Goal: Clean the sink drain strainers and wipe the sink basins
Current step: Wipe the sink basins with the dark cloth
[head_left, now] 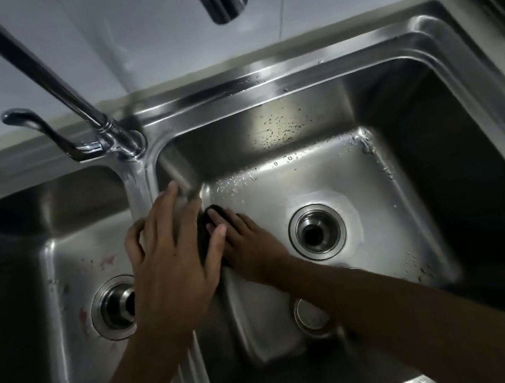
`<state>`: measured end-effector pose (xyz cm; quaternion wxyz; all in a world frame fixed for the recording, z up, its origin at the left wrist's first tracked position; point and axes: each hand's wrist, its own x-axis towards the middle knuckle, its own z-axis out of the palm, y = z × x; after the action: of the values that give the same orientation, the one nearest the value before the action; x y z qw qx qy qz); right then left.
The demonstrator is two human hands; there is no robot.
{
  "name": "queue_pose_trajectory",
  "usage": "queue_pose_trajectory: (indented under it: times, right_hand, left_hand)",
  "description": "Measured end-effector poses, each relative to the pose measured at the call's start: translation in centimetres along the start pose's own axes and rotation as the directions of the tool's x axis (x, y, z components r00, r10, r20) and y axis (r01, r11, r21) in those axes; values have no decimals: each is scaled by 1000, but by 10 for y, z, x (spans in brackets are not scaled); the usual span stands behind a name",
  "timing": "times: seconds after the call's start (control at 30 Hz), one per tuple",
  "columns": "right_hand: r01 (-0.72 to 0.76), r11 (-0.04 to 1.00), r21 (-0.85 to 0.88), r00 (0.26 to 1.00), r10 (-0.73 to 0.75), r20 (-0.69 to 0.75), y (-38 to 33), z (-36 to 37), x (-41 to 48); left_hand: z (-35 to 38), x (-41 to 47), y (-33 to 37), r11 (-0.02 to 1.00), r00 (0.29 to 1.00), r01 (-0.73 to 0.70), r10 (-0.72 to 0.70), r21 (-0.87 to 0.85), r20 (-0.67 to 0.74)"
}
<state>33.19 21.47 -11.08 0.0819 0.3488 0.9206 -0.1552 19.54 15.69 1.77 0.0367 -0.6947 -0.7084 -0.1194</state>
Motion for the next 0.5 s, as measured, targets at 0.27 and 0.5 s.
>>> queue_pose_trajectory:
  times: [0.27, 0.5]
  right_hand:
    - [168, 932, -321, 985, -172, 15, 89, -44, 42]
    - [65, 866, -496, 997, -42, 58, 205, -56, -38]
  left_hand:
    - [3, 0, -5, 999, 1000, -5, 6, -37, 8]
    - [10, 0, -6, 1000, 998, -24, 24, -1, -58]
